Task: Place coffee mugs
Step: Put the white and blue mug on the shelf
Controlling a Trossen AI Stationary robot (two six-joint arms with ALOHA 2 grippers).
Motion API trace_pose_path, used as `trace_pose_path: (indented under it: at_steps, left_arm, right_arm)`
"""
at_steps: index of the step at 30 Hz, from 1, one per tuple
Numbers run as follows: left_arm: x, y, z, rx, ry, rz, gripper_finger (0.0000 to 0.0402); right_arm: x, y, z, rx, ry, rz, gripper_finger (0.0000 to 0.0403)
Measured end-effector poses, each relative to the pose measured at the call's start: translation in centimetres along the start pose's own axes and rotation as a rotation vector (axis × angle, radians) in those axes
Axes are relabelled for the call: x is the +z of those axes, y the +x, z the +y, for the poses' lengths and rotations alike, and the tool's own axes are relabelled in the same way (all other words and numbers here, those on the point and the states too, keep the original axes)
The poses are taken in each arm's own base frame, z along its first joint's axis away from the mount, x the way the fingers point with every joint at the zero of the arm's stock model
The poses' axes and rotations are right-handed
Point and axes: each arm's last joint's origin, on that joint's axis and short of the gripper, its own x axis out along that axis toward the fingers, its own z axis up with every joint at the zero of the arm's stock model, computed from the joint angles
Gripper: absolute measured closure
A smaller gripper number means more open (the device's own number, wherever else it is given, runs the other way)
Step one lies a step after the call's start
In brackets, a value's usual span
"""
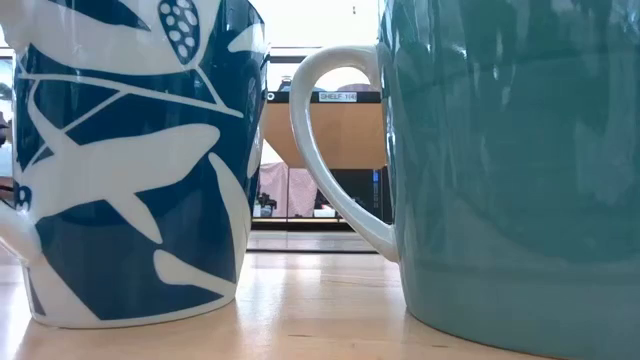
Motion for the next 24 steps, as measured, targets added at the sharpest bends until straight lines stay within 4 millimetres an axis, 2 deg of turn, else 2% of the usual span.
trace_pose_path:
  at_steps: [17, 24]
  left_arm:
    - [0.7, 0.0, 0.0, -0.026, 0.044, -0.078, 0.0226]
    - [1.5, -0.8, -0.9, -0.071, 0.010, -0.083, 0.0226]
  right_arm:
    - [0.5, -0.1, 0.3, 0.015, -0.052, -0.061, 0.0281]
    - [0.7, -0.5, 1.5, 0.132, -0.095, -0.088, 0.0281]
